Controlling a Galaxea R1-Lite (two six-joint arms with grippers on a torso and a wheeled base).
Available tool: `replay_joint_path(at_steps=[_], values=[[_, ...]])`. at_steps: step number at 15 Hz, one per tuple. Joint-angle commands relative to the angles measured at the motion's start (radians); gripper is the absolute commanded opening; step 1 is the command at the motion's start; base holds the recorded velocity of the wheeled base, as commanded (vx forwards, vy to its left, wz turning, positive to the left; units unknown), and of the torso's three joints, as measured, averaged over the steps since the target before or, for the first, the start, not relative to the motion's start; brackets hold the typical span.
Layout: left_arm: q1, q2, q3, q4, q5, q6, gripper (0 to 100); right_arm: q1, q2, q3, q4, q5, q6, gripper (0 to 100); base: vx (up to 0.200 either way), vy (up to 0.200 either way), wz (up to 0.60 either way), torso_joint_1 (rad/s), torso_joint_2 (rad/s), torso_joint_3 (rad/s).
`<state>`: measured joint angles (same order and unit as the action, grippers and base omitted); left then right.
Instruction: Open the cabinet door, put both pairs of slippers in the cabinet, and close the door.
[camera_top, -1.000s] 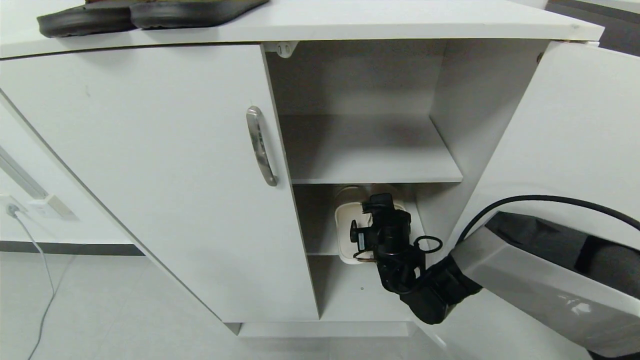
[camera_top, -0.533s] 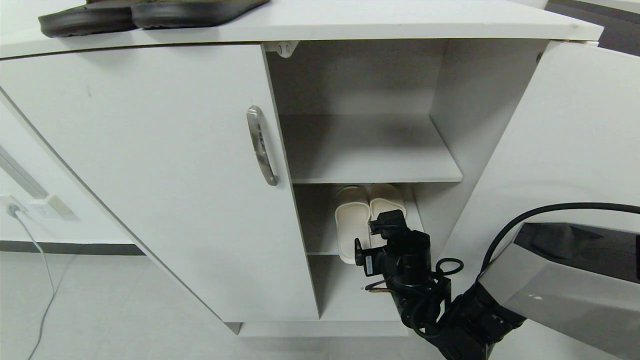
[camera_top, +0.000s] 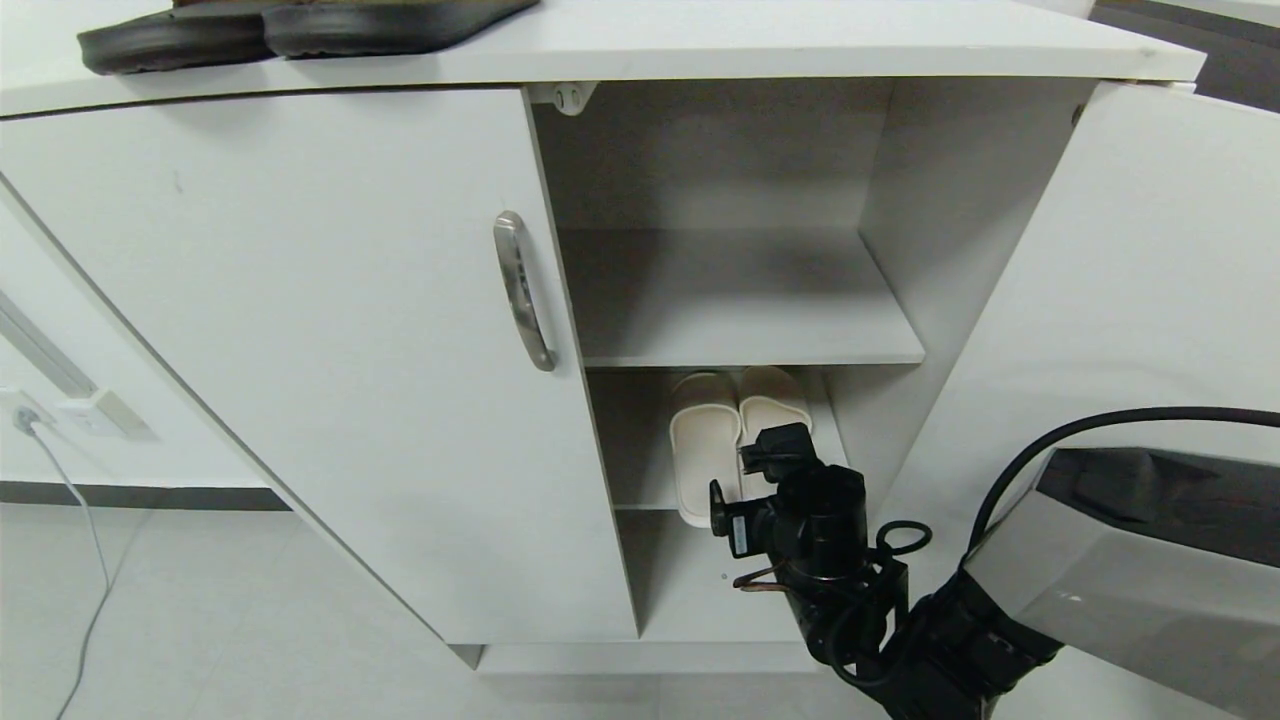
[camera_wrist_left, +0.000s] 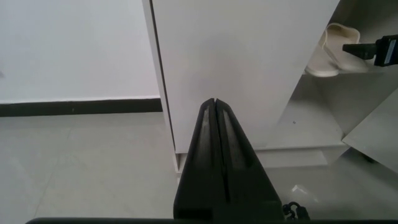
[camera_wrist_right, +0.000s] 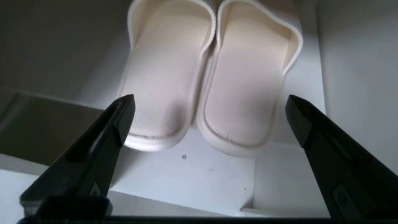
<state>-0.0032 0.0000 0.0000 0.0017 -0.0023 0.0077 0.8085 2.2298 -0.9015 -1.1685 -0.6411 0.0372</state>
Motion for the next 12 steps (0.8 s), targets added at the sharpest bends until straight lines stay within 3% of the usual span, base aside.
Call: replay_joint_path(at_steps=[1, 7, 12], values=[[0.000, 0.002, 0.000, 0.000, 0.001, -0.003, 0, 0.000, -0.001, 0.013, -0.008, 0.000, 0.000, 100, -0.200, 0.000, 0.00, 0.007, 0.00, 0.002], [0.000, 0.002, 0.000, 0.000, 0.004, -0.006, 0, -0.002, -0.001, 0.021, -0.020, 0.000, -0.003, 100, -0.200, 0.000, 0.00, 0.002, 0.00, 0.003], [0.000, 0.002, 0.000, 0.000, 0.002, -0.005, 0, 0.000, -0.016, 0.033, -0.031, 0.000, -0.003, 100, 0.000, 0.000, 0.00, 0.000, 0.00, 0.000]])
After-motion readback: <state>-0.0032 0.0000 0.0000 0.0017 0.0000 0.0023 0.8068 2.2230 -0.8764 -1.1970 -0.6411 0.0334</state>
